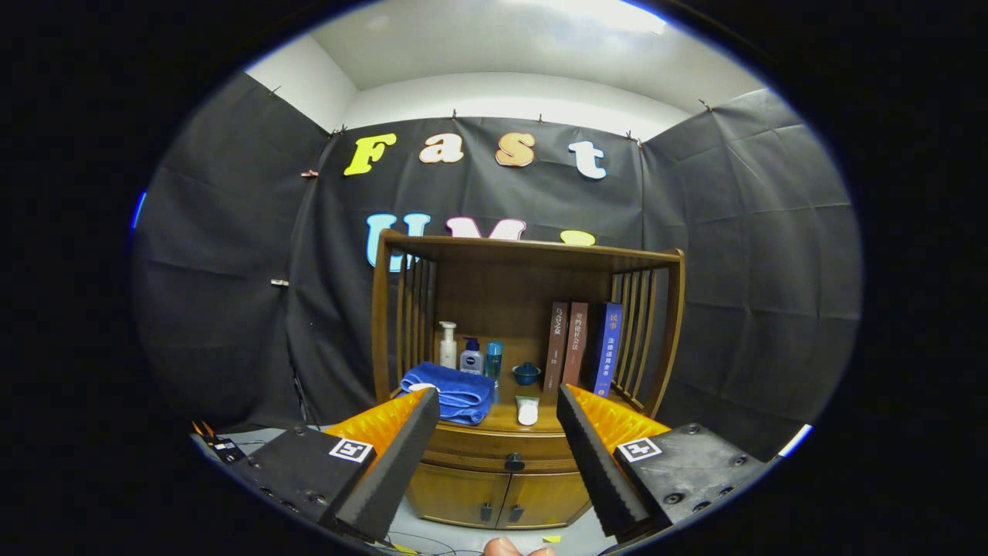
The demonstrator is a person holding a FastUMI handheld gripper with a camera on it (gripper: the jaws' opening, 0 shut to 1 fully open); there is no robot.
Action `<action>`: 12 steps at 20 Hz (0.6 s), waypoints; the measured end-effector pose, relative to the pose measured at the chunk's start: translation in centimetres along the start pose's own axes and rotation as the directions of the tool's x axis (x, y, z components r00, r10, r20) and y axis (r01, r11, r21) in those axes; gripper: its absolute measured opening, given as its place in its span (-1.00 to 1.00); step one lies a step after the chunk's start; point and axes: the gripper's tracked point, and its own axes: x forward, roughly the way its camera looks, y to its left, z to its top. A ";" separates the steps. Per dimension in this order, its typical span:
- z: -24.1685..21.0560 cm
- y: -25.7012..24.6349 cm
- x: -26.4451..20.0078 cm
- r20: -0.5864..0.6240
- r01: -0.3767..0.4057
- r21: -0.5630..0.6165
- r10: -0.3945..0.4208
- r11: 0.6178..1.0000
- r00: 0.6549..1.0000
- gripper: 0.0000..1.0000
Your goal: Pull open the drawer, take out the items inside it, and place them on the countertop above the cabinet.
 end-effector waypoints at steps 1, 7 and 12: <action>0.3 0.1 -0.7 0.008 -0.003 0.012 0.003 1.000 1.000 0.98; 2.2 0.0 -2.2 0.052 -0.033 0.048 0.031 0.998 0.998 0.98; 2.0 -0.3 -2.1 0.056 -0.036 0.073 0.032 0.997 0.998 0.98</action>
